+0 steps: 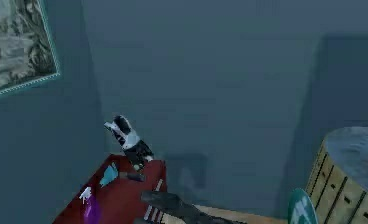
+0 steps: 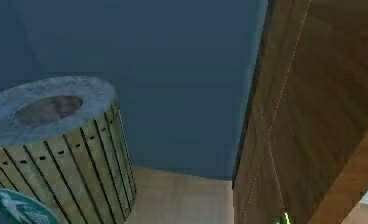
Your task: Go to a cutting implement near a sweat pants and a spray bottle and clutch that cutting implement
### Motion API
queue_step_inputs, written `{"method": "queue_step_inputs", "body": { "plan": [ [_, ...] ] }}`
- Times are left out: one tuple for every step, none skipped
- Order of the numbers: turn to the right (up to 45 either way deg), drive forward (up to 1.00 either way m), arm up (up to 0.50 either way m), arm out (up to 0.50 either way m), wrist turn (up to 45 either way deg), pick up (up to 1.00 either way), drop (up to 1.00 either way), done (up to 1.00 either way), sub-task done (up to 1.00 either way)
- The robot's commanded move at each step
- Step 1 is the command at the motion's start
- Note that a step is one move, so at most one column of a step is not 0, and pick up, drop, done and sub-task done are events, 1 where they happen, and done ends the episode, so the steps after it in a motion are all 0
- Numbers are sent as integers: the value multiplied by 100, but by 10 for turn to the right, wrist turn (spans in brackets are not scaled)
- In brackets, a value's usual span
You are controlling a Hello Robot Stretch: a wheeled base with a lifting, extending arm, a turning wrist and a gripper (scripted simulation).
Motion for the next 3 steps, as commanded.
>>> {"method": "queue_step_inputs", "body": {
  "plan": [
    [-450, 0, 0, 0, 0, 0, 0, 0, 0],
    [-450, 0, 0, 0, 0, 0, 0, 0, 0],
    [-300, 0, 0, 0, 0, 0, 0, 0, 0]
  ]
}}
